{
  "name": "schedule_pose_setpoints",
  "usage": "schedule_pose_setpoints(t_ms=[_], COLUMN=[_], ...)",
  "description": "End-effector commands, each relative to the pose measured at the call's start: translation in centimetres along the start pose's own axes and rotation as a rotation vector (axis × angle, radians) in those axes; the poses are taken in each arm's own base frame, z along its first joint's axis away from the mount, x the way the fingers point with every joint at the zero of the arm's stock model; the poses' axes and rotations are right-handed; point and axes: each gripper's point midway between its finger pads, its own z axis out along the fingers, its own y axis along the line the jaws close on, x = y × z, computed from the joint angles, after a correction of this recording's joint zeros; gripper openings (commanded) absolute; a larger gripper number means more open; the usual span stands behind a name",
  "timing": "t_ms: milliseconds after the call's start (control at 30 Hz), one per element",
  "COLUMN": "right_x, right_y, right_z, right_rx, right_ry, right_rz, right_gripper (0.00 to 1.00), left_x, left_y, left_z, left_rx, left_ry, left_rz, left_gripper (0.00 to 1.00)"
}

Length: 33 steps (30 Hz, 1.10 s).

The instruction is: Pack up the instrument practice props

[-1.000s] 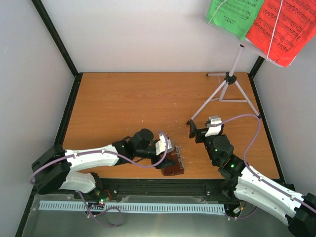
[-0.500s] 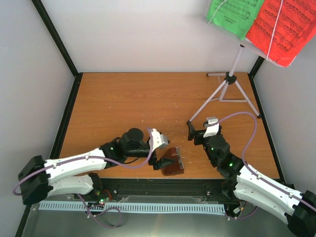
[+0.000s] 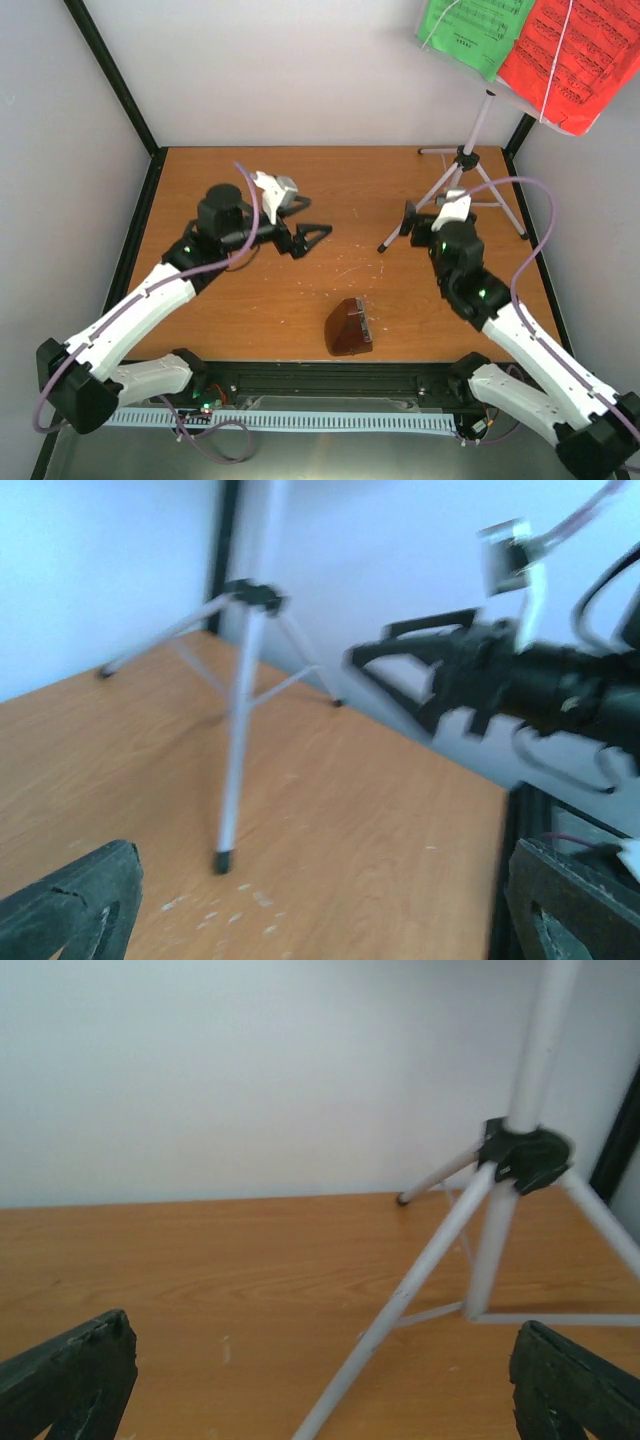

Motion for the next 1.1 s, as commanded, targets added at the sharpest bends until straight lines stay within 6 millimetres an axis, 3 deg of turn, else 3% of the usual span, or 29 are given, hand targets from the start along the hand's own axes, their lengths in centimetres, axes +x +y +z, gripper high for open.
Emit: schedule_pose_setpoints(t_ms=[0,100,233,400,600,767,900,1067], right_x=[-1.3,-3.0,-4.6,-6.7,-9.9,-11.0,-11.9,-12.3], right_y=[-2.3,-4.9,-8.6,-12.4,-11.8,-12.5,-12.3,-12.2], right_z=[3.3,5.0,7.1,9.5,12.7,16.2,18.1,18.9], right_rx=[-0.017,0.0,-0.023,-0.038,-0.113,-0.115,-0.158,-0.166], right_ry=[0.098,0.058,-0.031,-0.132,-0.199,-0.22,-0.219,-0.25], right_rz=[0.097,0.185,0.304,0.3,0.102,0.031,-0.014,-0.075], right_gripper=[1.0,1.0,1.0,1.0,0.97,0.87,0.7,0.51], left_x=[0.7,-0.3,-2.6,-2.3,0.5,0.9,1.0,1.1], left_y=[6.6,10.4,11.8,13.9,16.2,16.3,16.3,16.4], left_z=[-2.4,-4.7,-6.6,-7.6,-7.8,-7.8,-7.9,-8.1], left_rx=[-0.12,-0.235,-0.37,-0.492,-0.591,-0.596,-0.599,-0.615], left_ry=[0.087,0.039,-0.05,-0.049,0.037,0.044,0.047,0.051], left_rz=[-0.187,-0.21,-0.084,-0.011,-0.009,-0.004,0.002,0.005], left_gripper=[0.99,0.99,1.0,1.0,0.99,0.99,0.99,0.99])
